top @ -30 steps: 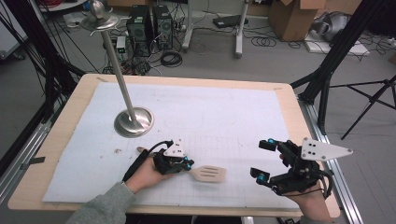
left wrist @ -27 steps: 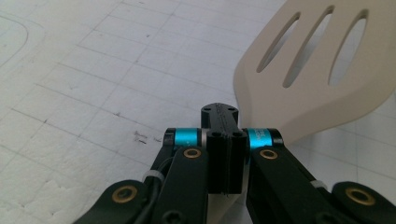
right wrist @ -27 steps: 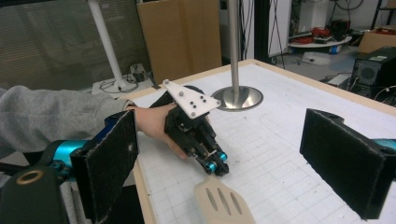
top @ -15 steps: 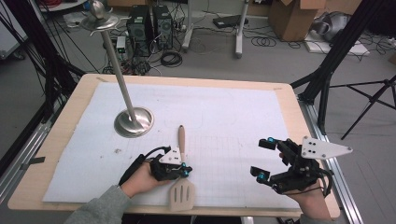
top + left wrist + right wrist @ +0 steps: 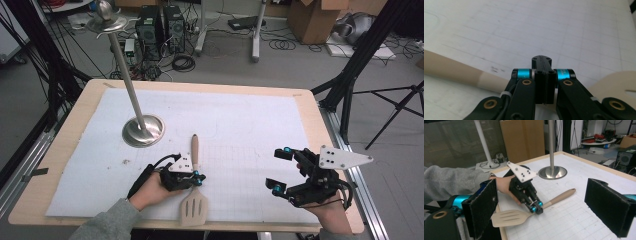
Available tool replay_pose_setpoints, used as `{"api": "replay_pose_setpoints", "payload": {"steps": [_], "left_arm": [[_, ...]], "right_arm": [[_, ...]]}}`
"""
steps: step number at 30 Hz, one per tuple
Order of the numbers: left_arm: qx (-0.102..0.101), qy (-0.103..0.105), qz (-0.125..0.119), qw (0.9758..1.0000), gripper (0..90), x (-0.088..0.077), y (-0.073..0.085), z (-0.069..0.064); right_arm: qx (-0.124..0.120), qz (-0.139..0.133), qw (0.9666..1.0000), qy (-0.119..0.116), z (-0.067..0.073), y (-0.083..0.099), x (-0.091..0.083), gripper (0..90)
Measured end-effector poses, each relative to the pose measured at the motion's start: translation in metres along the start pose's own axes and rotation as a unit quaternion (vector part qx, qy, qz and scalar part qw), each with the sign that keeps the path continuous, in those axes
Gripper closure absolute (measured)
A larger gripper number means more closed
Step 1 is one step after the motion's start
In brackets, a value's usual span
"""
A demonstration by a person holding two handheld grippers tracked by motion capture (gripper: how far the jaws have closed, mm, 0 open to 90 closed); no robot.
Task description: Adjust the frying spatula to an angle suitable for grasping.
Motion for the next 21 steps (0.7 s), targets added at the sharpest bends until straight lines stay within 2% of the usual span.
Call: {"api": "replay_pose_setpoints", "payload": {"steps": [4, 5, 6, 8, 10, 15, 19, 21], "left_arm": [[0.006, -0.016, 0.009, 0.9998, 89.7, 0.004, -0.004, 0.008], [0.013, -0.023, 0.024, 0.9994, 89.7, 0.005, -0.004, 0.010], [0.022, -0.023, 0.026, 0.9992, 89.7, 0.005, -0.003, 0.012], [0.013, -0.018, 0.024, 0.9995, 89.8, 0.004, -0.002, 0.013], [0.016, -0.022, 0.028, 0.9992, 89.9, 0.000, -0.002, 0.012], [0.003, -0.017, 0.028, 0.9995, 89.9, -0.007, 0.001, 0.013], [0.019, -0.022, 0.031, 0.9991, 89.9, -0.010, 0.003, 0.011], [0.015, -0.016, 0.029, 0.9993, 89.9, -0.014, 0.005, 0.012]], "right_arm": [[-0.002, 0.001, 1.0000, 0.000, 0.000, 0.001, 0.001, 10.9], [0.001, 0.003, 1.0000, -0.001, 0.001, 0.001, 0.002, 10.8], [0.000, 0.003, 1.0000, 0.000, 0.001, 0.001, 0.002, 10.9], [0.000, 0.006, 1.0000, -0.001, 0.001, 0.002, 0.002, 10.9], [0.002, 0.006, 1.0000, 0.000, 0.002, 0.002, 0.001, 10.9], [0.002, 0.004, 1.0000, 0.003, 0.001, 0.003, -0.001, 10.9], [0.004, 0.007, 1.0000, 0.002, 0.001, 0.004, 0.000, 10.9], [0.005, 0.008, 1.0000, 0.001, 0.001, 0.004, 0.001, 10.9]]}}
Point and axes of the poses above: each handheld gripper's, and its own axes: x roughly forward along the jaws, y roughly out of its underside, z roughly to its left, the point moved 1 cm from there along x, roughly forward along the jaws, and after that the axes turned 2 degrees about -z, right-handed, at the moved point
